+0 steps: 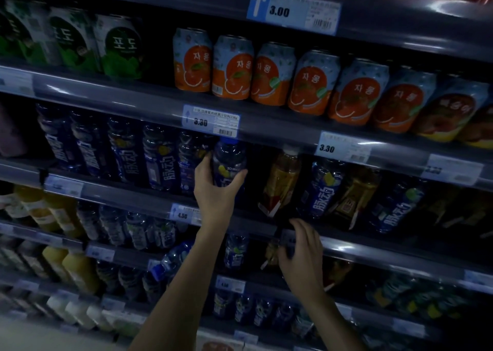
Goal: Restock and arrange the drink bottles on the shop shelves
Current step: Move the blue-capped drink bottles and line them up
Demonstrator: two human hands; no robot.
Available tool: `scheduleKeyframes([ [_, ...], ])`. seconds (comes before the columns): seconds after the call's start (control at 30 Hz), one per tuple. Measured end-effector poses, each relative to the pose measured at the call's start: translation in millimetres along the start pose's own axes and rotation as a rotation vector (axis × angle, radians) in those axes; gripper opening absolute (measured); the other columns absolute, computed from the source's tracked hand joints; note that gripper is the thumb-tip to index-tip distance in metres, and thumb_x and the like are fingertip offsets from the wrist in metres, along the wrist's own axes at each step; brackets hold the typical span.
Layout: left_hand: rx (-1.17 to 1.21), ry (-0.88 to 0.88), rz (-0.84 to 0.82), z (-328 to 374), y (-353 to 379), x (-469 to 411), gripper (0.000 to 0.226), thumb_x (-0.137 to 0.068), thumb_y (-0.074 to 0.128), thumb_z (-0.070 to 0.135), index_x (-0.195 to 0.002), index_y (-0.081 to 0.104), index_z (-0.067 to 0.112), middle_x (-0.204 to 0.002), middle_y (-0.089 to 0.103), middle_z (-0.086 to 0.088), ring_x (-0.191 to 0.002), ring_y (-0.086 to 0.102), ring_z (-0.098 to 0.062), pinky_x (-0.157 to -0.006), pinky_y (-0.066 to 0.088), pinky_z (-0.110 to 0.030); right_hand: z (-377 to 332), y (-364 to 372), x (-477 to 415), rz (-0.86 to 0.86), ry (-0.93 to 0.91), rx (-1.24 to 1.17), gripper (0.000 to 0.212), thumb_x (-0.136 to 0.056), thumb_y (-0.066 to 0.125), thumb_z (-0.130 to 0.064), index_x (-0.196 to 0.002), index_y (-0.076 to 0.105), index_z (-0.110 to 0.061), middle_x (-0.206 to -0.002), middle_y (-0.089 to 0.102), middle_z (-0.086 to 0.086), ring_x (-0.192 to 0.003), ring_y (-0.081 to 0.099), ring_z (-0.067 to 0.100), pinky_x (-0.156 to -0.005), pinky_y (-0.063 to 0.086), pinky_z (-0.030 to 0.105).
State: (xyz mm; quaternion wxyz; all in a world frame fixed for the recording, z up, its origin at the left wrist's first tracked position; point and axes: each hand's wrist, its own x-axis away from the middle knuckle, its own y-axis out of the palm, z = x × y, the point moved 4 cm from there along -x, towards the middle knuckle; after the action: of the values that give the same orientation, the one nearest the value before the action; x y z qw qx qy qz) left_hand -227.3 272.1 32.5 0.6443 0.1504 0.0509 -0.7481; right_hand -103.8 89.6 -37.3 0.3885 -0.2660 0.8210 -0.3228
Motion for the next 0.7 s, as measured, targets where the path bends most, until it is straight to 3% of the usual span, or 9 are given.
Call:
scheduleKeyframes([
  [0.1, -0.070, 0.006, -0.031, -8.1, 1.5, -3.9, 0.081, -0.073, 0.080, 0.038, -0.141, 0.038, 0.027, -0.140, 0.044, 0.012, -0.127, 0.041, -0.002, -0.105, 0.038, -0.026, 0.1, 0.3, 0.1, 0.006, 0.000, 0.001, 0.054, -0.082, 0.069, -0.009, -0.133, 0.050, -0.007, -0.134, 0.051, 0.008, -0.126, 0.045, 0.028, -0.104, 0.038, 0.046],
  [0.2, -0.102, 0.030, -0.012, -9.3, -0.3, -12.0, 0.074, -0.074, 0.080, 0.031, -0.138, 0.044, 0.025, -0.132, 0.051, 0.014, -0.119, 0.047, 0.002, -0.102, 0.041, -0.021, -0.2, 1.4, 0.2, 0.012, -0.008, 0.014, 0.056, -0.081, 0.071, -0.009, -0.132, 0.050, -0.006, -0.134, 0.051, 0.009, -0.126, 0.046, 0.029, -0.105, 0.038, 0.046],
  [0.33, -0.164, 0.036, -0.034, -14.9, -1.2, -12.3, 0.072, -0.080, 0.074, 0.038, -0.141, 0.040, 0.025, -0.135, 0.051, 0.014, -0.120, 0.048, 0.001, -0.101, 0.042, -0.022, -1.0, 3.9, 0.9, 0.032, -0.010, 0.036, 0.057, -0.079, 0.071, -0.008, -0.132, 0.050, -0.006, -0.134, 0.052, 0.010, -0.125, 0.046, 0.030, -0.104, 0.038, 0.046],
  [0.5, -0.278, 0.044, -0.075, -28.7, -2.7, 2.7, 0.085, -0.077, 0.074, 0.043, -0.147, 0.027, 0.029, -0.131, 0.041, 0.010, -0.112, 0.041, 0.005, -0.079, 0.035, 0.002, -1.2, 5.2, 1.3, 0.042, -0.010, 0.059, 0.057, -0.080, 0.071, -0.010, -0.133, 0.049, -0.006, -0.135, 0.051, 0.010, -0.126, 0.045, 0.029, -0.105, 0.038, 0.046],
  [0.57, -0.307, 0.018, -0.078, -32.6, -1.5, 6.5, 0.091, -0.075, 0.078, 0.038, -0.147, 0.023, 0.031, -0.125, 0.036, 0.012, -0.109, 0.037, 0.006, -0.083, 0.035, -0.003, -1.2, 4.9, 1.0, 0.047, -0.016, 0.067, 0.058, -0.079, 0.072, -0.011, -0.132, 0.050, -0.007, -0.134, 0.051, 0.010, -0.125, 0.044, 0.028, -0.104, 0.039, 0.046],
  [0.7, -0.367, -0.053, -0.035, -37.5, 2.7, 4.2, 0.090, -0.075, 0.079, 0.034, -0.147, 0.026, 0.018, -0.140, 0.039, -0.002, -0.128, 0.040, -0.017, -0.097, 0.036, -0.026, 1.4, 4.1, -2.2, 0.077, -0.004, 0.057, 0.057, -0.078, 0.073, -0.011, -0.131, 0.050, -0.007, -0.132, 0.051, 0.011, -0.123, 0.045, 0.028, -0.103, 0.039, 0.044],
])
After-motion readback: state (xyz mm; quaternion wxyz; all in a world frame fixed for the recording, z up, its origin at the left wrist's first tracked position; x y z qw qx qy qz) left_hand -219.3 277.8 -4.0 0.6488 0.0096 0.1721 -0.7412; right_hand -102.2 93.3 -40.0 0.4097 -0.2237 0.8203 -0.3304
